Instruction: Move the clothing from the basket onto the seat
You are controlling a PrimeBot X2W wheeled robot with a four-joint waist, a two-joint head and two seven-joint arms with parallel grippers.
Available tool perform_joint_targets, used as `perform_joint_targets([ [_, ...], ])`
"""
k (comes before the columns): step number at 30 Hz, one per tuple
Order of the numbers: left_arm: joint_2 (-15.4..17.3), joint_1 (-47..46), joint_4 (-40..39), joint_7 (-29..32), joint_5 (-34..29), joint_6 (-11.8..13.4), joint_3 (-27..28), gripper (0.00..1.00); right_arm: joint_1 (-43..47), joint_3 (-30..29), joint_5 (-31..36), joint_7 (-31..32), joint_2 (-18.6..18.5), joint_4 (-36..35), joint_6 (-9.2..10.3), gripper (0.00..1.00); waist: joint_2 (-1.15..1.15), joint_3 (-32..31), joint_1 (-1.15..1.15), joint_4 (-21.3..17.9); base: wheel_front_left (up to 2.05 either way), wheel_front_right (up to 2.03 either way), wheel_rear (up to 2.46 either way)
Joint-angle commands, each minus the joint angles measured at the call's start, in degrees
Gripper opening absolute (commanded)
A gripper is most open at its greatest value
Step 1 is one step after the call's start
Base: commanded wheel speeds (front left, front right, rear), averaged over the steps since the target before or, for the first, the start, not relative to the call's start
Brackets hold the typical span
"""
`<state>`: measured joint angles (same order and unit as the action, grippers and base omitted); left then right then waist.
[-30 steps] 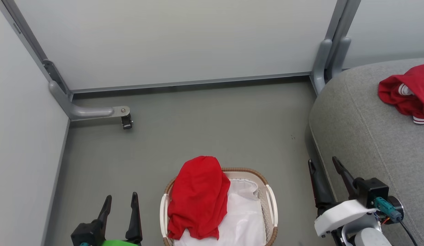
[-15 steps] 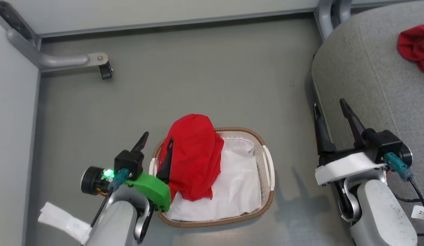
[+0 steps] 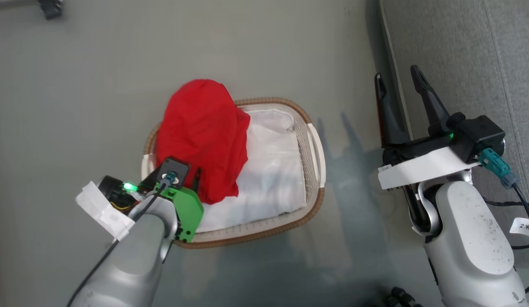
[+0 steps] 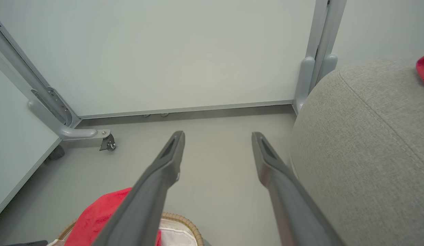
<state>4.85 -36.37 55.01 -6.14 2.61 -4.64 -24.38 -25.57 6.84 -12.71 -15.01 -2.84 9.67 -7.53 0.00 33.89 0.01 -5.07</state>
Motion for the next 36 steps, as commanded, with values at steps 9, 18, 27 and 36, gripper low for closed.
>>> perform_joint_targets([
  [9, 3.1, -8.0, 9.4, 0.8, -2.2, 5.2, -0.8, 1.0, -2.6, 1.9, -2.1, -0.3, -0.1, -1.0, 0.08, 1.0, 0.0, 10.3, -0.01, -7.1, 0.0, 0.0, 0.0],
  [18, 3.1, -11.8, 14.2, 1.6, -2.0, 8.6, -1.0, 1.0, -3.6, 2.6, -3.5, -0.3, -0.1, -1.0, 0.08, 1.0, 0.0, 11.9, -0.01, -7.7, 0.0, 0.0, 0.0],
  [27, 3.3, -12.6, 16.6, 3.0, -1.5, 9.3, -1.9, 0.0, -4.0, 2.8, -4.1, -0.3, -0.1, -0.7, 0.07, 1.0, 0.0, 12.1, -0.01, -8.0, 0.0, 0.0, 0.0],
  [36, 1.1, -11.2, 16.6, -0.7, -0.8, 7.6, -3.3, 0.0, -3.1, 1.9, -3.4, -0.3, -0.1, 0.5, 0.07, 1.0, 0.0, 9.4, -0.01, -6.9, 0.0, 0.0, 0.0],
])
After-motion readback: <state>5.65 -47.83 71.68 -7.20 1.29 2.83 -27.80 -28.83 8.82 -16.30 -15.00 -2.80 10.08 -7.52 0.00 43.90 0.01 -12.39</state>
